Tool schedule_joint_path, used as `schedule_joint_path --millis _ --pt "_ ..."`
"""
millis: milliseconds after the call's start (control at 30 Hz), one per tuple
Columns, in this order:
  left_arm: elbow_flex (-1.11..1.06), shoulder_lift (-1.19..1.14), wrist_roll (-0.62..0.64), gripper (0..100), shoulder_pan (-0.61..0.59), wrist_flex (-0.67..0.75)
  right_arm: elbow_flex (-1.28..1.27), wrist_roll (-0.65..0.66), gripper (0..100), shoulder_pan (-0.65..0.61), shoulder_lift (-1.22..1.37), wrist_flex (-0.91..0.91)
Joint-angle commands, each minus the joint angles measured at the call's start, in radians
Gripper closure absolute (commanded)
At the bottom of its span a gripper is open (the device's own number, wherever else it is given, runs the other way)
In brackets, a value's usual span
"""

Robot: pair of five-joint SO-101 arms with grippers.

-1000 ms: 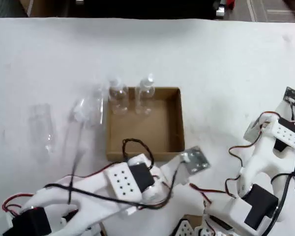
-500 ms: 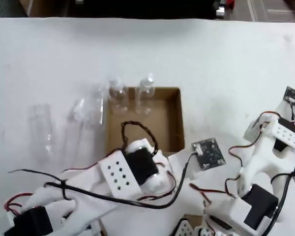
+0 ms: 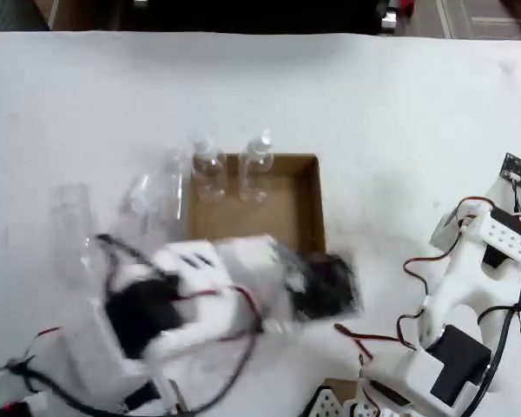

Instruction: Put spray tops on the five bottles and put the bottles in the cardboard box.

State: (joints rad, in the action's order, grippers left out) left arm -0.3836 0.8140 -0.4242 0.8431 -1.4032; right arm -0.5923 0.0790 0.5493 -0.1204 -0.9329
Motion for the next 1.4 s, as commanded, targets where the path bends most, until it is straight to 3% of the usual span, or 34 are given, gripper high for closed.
schedule_joint_path --millis 0,100,200,467,600,800,1033,1367 --pt "0.086 0.038 0.035 97 -0.209 0.021 0.008 -0.011 98.2 0.007 -0.039 0.012" --pt "0.103 0.045 0.043 97 -0.317 0.021 0.008 -0.011 98.2 0.005 -0.039 0.012" --pt "0.1 0.047 0.043 98 -0.323 0.021 0.005 -0.011 98.2 0.004 -0.044 0.012" --pt "0.094 0.038 0.002 97 -0.159 -0.049 0.006 -0.011 98.2 0.004 -0.044 0.012" --pt "0.002 0.001 -0.003 83 -0.044 -0.133 0.003 -0.011 98.2 0.004 -0.042 0.03" --pt "-0.199 -0.202 0.069 81 -0.061 -0.043 0.003 -0.011 98.2 0.01 -0.035 0.039" --pt "-0.186 -0.486 0.164 76 -0.019 -0.012 0.003 -0.011 98.2 0.01 -0.035 0.039" --pt "-0.195 -0.575 0.173 73 -0.019 0.031 0.011 -0.011 98.2 0.054 -0.039 0.044"
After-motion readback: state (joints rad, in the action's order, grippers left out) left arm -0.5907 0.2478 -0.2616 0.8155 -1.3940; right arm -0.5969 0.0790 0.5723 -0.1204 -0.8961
